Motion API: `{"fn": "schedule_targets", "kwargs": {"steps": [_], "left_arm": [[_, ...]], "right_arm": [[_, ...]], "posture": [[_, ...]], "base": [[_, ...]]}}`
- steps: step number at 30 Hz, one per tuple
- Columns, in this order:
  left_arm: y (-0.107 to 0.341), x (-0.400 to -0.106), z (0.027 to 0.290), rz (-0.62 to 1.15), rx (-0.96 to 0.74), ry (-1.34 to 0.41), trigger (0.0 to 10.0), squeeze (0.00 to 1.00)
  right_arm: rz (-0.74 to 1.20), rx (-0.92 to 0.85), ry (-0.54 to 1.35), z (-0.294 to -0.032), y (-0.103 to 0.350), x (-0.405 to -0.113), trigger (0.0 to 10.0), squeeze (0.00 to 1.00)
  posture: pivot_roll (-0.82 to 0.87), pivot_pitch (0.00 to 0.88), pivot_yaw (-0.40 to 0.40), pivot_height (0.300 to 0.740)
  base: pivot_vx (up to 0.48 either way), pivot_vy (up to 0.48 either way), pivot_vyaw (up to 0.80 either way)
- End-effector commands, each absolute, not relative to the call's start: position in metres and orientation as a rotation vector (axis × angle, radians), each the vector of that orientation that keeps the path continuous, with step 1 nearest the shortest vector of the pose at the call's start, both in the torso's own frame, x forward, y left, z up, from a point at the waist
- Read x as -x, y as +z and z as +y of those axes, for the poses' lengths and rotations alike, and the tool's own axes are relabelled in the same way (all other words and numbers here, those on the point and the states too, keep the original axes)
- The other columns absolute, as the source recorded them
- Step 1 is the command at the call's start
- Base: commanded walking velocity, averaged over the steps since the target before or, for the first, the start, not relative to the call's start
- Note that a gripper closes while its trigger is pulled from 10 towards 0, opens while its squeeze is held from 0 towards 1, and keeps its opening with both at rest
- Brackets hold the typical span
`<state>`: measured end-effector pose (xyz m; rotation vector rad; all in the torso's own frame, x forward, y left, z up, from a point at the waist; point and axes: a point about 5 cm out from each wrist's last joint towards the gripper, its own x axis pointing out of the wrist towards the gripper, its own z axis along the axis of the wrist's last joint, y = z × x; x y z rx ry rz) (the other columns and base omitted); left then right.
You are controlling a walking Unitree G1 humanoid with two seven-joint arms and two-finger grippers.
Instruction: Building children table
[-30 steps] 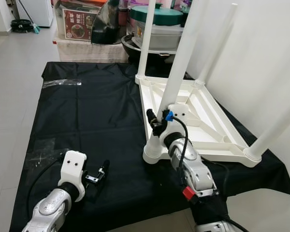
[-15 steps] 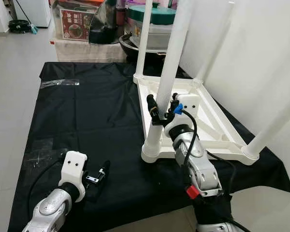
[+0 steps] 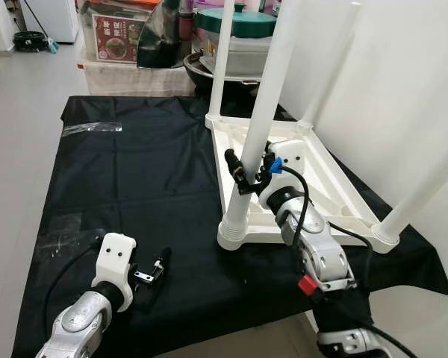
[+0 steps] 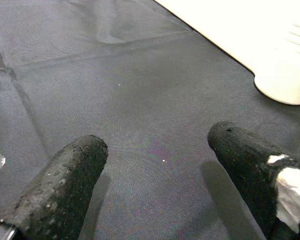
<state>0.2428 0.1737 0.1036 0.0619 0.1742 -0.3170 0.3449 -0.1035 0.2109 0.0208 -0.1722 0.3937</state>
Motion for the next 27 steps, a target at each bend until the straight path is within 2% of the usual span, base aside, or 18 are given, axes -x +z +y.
{"fn": "schedule_targets", "kwargs": {"steps": [1, 3, 10, 18, 27], "left_arm": [[0.1, -0.242, 0.17, 0.181, -0.053, -0.325, 10.0, 0.0], [0.1, -0.242, 0.169, 0.181, -0.054, -0.325, 10.0, 0.0], [0.1, -0.242, 0.169, 0.181, -0.055, -0.325, 10.0, 0.0], [0.1, -0.242, 0.169, 0.182, -0.058, -0.326, 10.0, 0.0], [0.099, -0.241, 0.17, 0.183, -0.061, -0.324, 10.0, 0.0]], "right_arm": [[-0.136, -0.039, 0.428, -0.106, 0.208, -0.348, 10.0, 0.0], [-0.121, -0.029, 0.496, -0.108, 0.208, -0.35, 10.0, 0.0], [-0.126, -0.016, 0.528, -0.117, 0.212, -0.355, 10.0, 0.0], [-0.176, 0.002, 0.664, -0.132, 0.23, -0.365, 10.0, 0.0], [-0.134, 0.059, 0.766, -0.135, 0.23, -0.37, 10.0, 0.0]], "posture": [[0.07, 0.0, -0.143, 0.74], [0.07, 0.0, -0.143, 0.74], [0.07, 0.0, -0.144, 0.74], [0.07, 0.0, -0.15, 0.74], [0.08, 0.0, -0.155, 0.74]], "base": [[0.0, 0.0, 0.0], [0.0, 0.0, 0.0], [0.0, 0.0, 0.0], [0.0, 0.0, 0.0], [0.0, 0.0, 0.0]]}}
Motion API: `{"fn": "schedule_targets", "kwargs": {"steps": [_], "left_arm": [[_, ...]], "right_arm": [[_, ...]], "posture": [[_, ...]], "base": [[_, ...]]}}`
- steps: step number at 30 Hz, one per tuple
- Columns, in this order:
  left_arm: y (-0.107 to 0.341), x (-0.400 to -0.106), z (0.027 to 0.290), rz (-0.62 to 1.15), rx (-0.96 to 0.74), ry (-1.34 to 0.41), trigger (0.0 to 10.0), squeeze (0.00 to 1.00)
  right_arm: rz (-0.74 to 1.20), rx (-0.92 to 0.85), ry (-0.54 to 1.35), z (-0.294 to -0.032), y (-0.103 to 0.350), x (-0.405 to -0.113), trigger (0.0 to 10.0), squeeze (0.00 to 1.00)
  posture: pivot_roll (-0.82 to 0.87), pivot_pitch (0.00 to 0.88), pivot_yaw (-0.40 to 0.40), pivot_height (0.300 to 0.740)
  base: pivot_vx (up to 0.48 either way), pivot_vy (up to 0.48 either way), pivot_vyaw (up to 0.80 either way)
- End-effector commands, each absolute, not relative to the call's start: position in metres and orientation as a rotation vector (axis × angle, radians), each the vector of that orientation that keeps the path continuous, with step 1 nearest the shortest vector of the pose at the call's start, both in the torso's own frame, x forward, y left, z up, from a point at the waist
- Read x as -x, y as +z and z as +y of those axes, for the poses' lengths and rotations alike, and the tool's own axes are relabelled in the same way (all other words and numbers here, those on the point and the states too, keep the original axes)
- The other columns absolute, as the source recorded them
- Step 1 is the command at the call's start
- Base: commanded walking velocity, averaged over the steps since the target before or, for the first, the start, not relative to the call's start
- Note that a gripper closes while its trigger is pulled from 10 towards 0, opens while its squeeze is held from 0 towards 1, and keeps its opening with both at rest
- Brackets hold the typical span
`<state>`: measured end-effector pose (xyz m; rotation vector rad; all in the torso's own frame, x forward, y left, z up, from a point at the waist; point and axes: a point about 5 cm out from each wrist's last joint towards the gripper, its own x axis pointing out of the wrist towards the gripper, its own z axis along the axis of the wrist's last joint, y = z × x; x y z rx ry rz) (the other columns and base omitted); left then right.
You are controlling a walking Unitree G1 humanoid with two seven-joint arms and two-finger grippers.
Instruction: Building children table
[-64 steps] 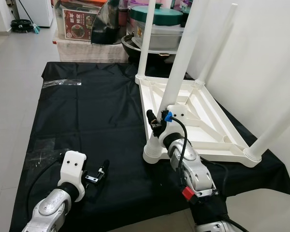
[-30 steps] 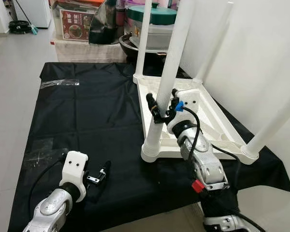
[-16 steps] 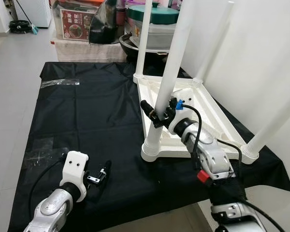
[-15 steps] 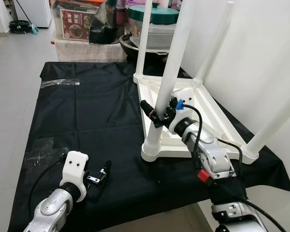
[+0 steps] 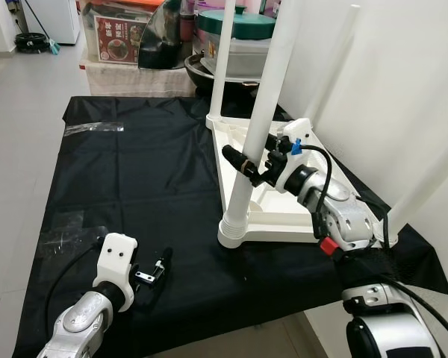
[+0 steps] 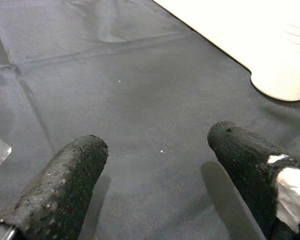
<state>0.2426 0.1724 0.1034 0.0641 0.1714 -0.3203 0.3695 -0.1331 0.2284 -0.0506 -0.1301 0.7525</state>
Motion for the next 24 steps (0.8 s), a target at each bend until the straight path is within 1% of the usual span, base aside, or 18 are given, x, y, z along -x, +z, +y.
{"fn": "schedule_targets", "kwargs": {"steps": [1, 6, 13, 14, 16, 17, 19, 20, 21, 22, 23, 24], "left_arm": [[0.099, -0.241, 0.17, 0.183, -0.061, -0.324, 10.0, 0.0], [0.099, -0.239, 0.17, 0.186, -0.062, -0.326, 10.0, 0.0], [0.098, -0.238, 0.169, 0.188, -0.062, -0.328, 10.0, 0.0], [0.098, -0.238, 0.168, 0.189, -0.061, -0.329, 10.0, 0.0], [0.098, -0.238, 0.168, 0.189, -0.061, -0.33, 10.0, 0.0], [0.098, -0.238, 0.168, 0.19, -0.061, -0.329, 10.0, 0.0], [0.098, -0.237, 0.168, 0.19, -0.061, -0.329, 10.0, 0.0], [0.098, -0.237, 0.168, 0.19, -0.061, -0.328, 10.0, 0.0], [0.098, -0.237, 0.168, 0.19, -0.061, -0.328, 10.0, 0.0], [0.098, -0.237, 0.168, 0.19, -0.061, -0.328, 10.0, 0.0], [0.098, -0.237, 0.168, 0.19, -0.061, -0.327, 10.0, 0.0], [0.098, -0.237, 0.168, 0.19, -0.061, -0.327, 10.0, 0.0]], "right_arm": [[-0.134, 0.059, 0.766, -0.135, 0.23, -0.37, 10.0, 0.0], [-0.089, 0.057, 0.849, -0.138, 0.228, -0.374, 10.0, 0.0], [-0.084, 0.069, 0.881, -0.139, 0.228, -0.378, 10.0, 0.0], [-0.086, 0.067, 0.896, -0.138, 0.229, -0.379, 9.5, 0.0], [-0.087, 0.065, 0.903, -0.138, 0.229, -0.379, 9.5, 0.0], [-0.09, 0.065, 0.912, -0.137, 0.229, -0.379, 8.5, 0.0], [-0.093, 0.064, 0.922, -0.138, 0.229, -0.38, 8.6, 0.0], [-0.094, 0.064, 0.929, -0.138, 0.229, -0.38, 9.1, 0.0], [-0.094, 0.064, 0.929, -0.138, 0.229, -0.38, 9.1, 0.0], [-0.095, 0.07, 0.933, -0.139, 0.229, -0.38, 9.4, 0.0], [-0.093, 0.077, 0.939, -0.14, 0.227, -0.381, 8.8, 0.0], [-0.093, 0.077, 0.939, -0.14, 0.227, -0.381, 8.8, 0.0]], "posture": [[0.08, 0.0, -0.155, 0.74], [0.08, 0.0, -0.16, 0.74], [0.08, 0.0, -0.163, 0.74], [0.08, 0.0, -0.163, 0.74], [0.08, 0.0, -0.163, 0.74], [0.09, 0.0, -0.167, 0.74], [0.09, 0.0, -0.167, 0.74], [0.09, 0.0, -0.167, 0.74], [0.09, 0.0, -0.167, 0.74], [0.09, 0.0, -0.167, 0.74], [0.09, 0.0, -0.17, 0.74], [0.09, 0.0, -0.17, 0.74]], "base": [[0.0, 0.0, 0.0], [0.0, 0.0, 0.0], [0.0, 0.0, 0.0], [0.0, 0.0, 0.0], [0.0, 0.0, 0.0], [0.0, 0.0, 0.0], [0.0, 0.0, 0.0], [0.0, 0.0, 0.0], [0.0, 0.0, 0.0], [0.0, 0.0, 0.0], [0.0, 0.0, 0.0], [0.0, 0.0, 0.0]]}}
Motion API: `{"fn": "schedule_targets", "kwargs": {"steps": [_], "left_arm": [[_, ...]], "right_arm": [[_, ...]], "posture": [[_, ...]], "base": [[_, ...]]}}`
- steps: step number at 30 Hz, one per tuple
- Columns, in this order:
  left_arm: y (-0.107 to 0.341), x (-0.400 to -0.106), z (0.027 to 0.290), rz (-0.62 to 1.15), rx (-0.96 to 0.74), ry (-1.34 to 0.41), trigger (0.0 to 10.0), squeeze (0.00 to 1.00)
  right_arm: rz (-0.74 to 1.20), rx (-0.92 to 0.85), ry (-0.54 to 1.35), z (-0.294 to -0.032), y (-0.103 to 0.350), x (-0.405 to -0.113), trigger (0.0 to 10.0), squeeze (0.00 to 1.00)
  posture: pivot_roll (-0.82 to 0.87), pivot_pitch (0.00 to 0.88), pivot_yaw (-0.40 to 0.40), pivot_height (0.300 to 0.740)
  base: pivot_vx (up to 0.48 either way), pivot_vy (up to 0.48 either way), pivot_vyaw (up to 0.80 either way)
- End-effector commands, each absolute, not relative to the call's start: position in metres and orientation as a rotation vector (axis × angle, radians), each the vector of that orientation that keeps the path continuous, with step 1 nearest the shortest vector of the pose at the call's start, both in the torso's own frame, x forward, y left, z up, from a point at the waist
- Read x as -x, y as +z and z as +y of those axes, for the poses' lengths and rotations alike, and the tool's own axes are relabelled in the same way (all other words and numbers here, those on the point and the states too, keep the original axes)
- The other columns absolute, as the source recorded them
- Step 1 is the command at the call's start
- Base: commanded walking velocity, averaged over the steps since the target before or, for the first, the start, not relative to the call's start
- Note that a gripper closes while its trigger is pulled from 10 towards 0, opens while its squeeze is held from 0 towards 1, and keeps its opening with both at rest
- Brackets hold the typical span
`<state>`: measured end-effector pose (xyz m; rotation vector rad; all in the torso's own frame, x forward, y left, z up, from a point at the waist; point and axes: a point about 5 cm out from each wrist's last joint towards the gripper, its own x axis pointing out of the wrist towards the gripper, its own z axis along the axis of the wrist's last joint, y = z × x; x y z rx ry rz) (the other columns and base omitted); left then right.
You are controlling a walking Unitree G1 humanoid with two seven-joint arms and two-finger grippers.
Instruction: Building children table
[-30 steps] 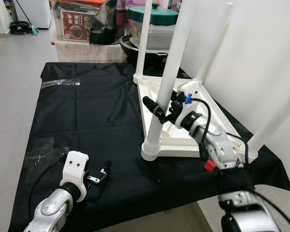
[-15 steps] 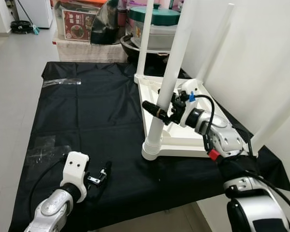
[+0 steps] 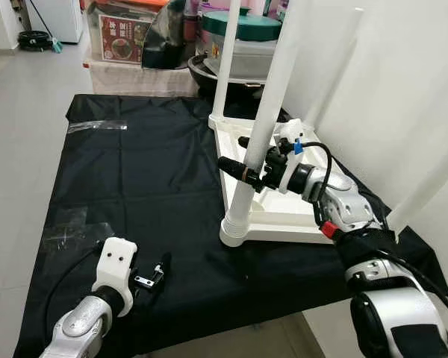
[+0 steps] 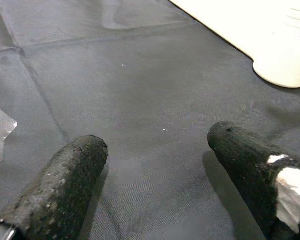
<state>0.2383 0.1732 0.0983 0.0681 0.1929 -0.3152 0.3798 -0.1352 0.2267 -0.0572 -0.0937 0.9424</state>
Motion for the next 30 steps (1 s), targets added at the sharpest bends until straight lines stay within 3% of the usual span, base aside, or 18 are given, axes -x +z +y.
{"fn": "schedule_targets", "kwargs": {"steps": [1, 2, 3, 4, 6, 7, 22, 30], "left_arm": [[0.097, -0.237, 0.168, 0.19, -0.061, -0.327, 10.0, 0.0], [0.097, -0.237, 0.168, 0.19, -0.061, -0.327, 10.0, 0.0], [0.097, -0.237, 0.168, 0.19, -0.061, -0.327, 10.0, 0.0], [0.097, -0.237, 0.168, 0.19, -0.061, -0.327, 10.0, 0.0], [0.097, -0.237, 0.168, 0.189, -0.061, -0.327, 10.0, 0.0], [0.097, -0.236, 0.168, 0.19, -0.061, -0.327, 10.0, 0.0], [0.097, -0.235, 0.168, 0.191, -0.063, -0.328, 10.0, 0.0], [0.096, -0.235, 0.167, 0.196, -0.063, -0.33, 10.0, 0.0]], "right_arm": [[-0.092, 0.079, 0.942, -0.14, 0.227, -0.381, 8.8, 0.0], [-0.091, 0.084, 0.945, -0.141, 0.226, -0.381, 4.8, 0.0], [-0.091, 0.084, 0.945, -0.141, 0.226, -0.381, 4.8, 0.0], [-0.091, 0.09, 0.941, -0.142, 0.225, -0.382, 2.7, 0.0], [-0.091, 0.094, 0.938, -0.143, 0.225, -0.383, 2.7, 0.0], [-0.091, 0.096, 0.937, -0.143, 0.224, -0.383, 0.0, 0.0], [-0.075, 0.088, 0.889, -0.149, 0.216, -0.386, 0.0, 0.0], [0.018, -0.015, 0.71, -0.146, 0.192, -0.387, 0.0, 0.0]], "posture": [[0.09, 0.0, -0.17, 0.74], [0.09, 0.0, -0.17, 0.74], [0.09, 0.0, -0.17, 0.74], [0.1, 0.0, -0.172, 0.74], [0.1, 0.0, -0.172, 0.74], [0.1, 0.0, -0.172, 0.74], [0.1, 0.0, -0.172, 0.74], [0.09, 0.0, -0.172, 0.74]], "base": [[0.0, 0.0, 0.0], [0.0, 0.0, 0.0], [0.0, 0.0, 0.0], [0.0, 0.0, 0.0], [0.0, 0.0, 0.0], [0.0, 0.0, 0.0], [0.0, 0.0, 0.0], [0.0, 0.0, 0.0]]}}
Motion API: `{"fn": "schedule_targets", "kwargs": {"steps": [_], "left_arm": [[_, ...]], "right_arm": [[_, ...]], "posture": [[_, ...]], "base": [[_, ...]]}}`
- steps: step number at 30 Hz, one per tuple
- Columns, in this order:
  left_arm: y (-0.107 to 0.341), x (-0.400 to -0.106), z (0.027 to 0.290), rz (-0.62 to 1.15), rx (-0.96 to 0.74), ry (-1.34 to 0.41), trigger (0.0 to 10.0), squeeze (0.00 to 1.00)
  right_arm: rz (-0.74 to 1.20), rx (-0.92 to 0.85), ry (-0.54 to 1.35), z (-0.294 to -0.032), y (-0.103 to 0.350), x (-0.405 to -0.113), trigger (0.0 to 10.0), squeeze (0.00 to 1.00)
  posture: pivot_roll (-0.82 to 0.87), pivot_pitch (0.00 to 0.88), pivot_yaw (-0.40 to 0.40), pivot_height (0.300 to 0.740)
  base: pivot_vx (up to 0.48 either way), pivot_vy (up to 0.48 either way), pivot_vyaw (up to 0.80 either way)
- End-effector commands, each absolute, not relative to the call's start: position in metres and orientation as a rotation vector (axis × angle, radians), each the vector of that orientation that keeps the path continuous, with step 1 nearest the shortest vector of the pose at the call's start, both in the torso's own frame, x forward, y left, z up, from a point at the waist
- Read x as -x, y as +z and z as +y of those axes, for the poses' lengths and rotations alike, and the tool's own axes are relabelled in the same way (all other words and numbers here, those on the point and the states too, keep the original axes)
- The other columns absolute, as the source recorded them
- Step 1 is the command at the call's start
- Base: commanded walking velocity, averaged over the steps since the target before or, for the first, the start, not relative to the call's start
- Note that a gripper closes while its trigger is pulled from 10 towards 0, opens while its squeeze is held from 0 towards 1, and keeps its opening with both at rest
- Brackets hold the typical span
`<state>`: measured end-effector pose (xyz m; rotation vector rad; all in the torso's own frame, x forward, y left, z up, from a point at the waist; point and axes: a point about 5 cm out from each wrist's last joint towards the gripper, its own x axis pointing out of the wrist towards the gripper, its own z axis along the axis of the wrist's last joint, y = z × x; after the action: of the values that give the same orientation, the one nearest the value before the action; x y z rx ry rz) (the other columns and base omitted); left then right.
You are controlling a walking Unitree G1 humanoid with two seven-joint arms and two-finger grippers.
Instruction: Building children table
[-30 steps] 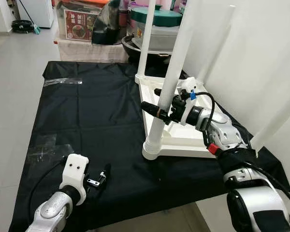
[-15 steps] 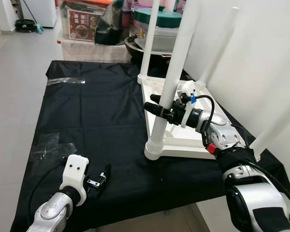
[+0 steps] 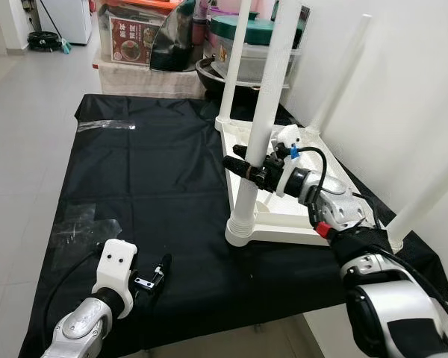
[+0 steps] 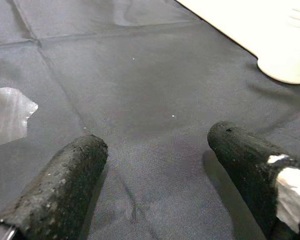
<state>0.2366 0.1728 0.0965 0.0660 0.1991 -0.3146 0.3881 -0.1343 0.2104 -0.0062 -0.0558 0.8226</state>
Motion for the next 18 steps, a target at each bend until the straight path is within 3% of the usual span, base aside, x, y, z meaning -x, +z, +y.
{"fn": "schedule_targets", "kwargs": {"steps": [1, 10, 18], "left_arm": [[0.096, -0.235, 0.167, 0.196, -0.063, -0.33, 10.0, 0.0], [0.094, -0.234, 0.167, 0.203, -0.063, -0.328, 10.0, 0.0], [0.094, -0.236, 0.166, 0.204, -0.063, -0.33, 10.0, 0.0]], "right_arm": [[0.018, -0.015, 0.71, -0.146, 0.192, -0.387, 0.0, 0.0], [0.039, -0.113, 0.391, -0.139, 0.173, -0.379, 0.0, 0.0], [0.012, -0.153, 0.17, -0.126, 0.155, -0.348, 0.0, 0.0]], "posture": [[0.09, 0.0, -0.172, 0.74], [0.09, 0.0, -0.17, 0.74], [0.08, 0.0, -0.161, 0.74]], "base": [[0.0, 0.0, 0.0], [0.0, 0.0, 0.0], [0.0, 0.0, 0.0]]}}
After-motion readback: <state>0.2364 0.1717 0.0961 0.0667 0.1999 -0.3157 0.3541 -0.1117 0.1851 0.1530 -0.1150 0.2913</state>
